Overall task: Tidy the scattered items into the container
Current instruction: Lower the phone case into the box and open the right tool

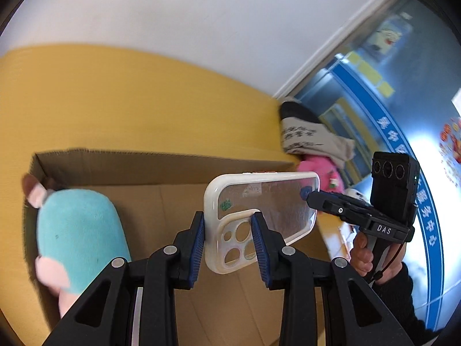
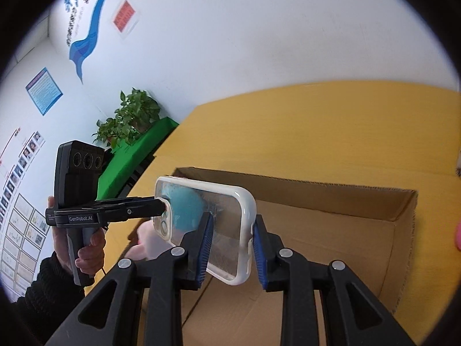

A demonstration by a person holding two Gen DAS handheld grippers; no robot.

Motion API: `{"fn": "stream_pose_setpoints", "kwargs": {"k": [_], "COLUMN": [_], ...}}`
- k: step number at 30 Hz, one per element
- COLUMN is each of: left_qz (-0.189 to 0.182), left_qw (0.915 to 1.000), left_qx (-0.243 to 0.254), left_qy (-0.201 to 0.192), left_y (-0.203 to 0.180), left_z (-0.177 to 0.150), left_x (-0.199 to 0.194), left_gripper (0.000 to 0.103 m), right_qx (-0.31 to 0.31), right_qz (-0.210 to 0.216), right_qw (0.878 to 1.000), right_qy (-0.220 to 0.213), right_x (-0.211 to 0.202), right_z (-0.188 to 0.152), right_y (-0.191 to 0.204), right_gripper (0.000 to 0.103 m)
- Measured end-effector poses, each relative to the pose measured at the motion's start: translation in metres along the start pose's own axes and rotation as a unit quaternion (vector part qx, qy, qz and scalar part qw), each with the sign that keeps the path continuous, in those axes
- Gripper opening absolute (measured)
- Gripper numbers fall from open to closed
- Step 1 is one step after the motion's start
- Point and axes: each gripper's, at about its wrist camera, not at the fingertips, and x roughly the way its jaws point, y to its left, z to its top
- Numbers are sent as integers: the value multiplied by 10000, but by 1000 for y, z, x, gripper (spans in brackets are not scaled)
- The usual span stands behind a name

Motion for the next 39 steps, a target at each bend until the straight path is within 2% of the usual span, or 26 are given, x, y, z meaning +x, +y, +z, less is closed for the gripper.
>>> {"fn": "stream_pose_setpoints", "kwargs": {"k": [4,8,13,15,16,17,19,22,24,25,27,29,30,32,33,37,38,39], "left_qz": [278,721,1377,1812,1998,2163,2229,2252,2389,2360,2171,2069,2047,2026,2025,2165,2273,2472], "left_qw": [9988,9952,9858,9775,9731,9693,9680,9674,9653,9668,9730,9772,9784,9788,9779,9676,9615,9517], "left_qx": [-234,-252,-251,-139,-72,-27,-82,-164,-86,-91,-185,-129,-18,296,462,939,1059,1199], "left_qy": [342,617,923,1073,1141,1169,1153,1145,1053,977,755,454,283,-51,-229,-900,-1121,-1373], "left_y": [20,25,22,20,20,19,19,20,19,19,16,7,-1,-20,-31,-69,-79,-90], "left_z": [4,8,11,11,10,11,14,15,13,12,11,9,5,-5,-13,-54,-67,-81], "left_x": [37,64,90,101,105,108,106,101,95,89,73,49,34,4,-13,-73,-88,-101], "left_gripper": [35,36,36,33,14,9,9,9,9,9,14,34,40,62,65,80,83,83], "right_qx": [361,634,976,1000,987,976,956,945,888,844,773,756,714,507,358,-268,-341,-349], "right_qz": [-22,-112,-309,-423,-470,-472,-611,-689,-816,-881,-973,-1032,-1063,-1108,-1154,-1414,-1547,-1697], "right_qw": [9990,9970,9932,9923,9920,9920,9916,9912,9905,9905,9912,9914,9916,9926,9927,9894,9870,9843], "right_qy": [258,424,547,603,637,654,614,613,666,629,458,256,168,5,-56,-201,-253,-344], "right_x": [36,57,78,86,90,94,97,100,101,99,88,73,63,41,29,-18,-30,-42], "right_z": [-6,-12,-16,-18,-19,-19,-17,-19,-22,-25,-25,-22,-22,-25,-29,-58,-67,-78], "right_y": [-31,-52,-66,-65,-63,-62,-56,-57,-54,-52,-51,-44,-40,-22,-9,47,60,75], "right_gripper": [26,28,31,31,30,30,32,38,58,73,76,77,77,77,77,77,77,78]}}
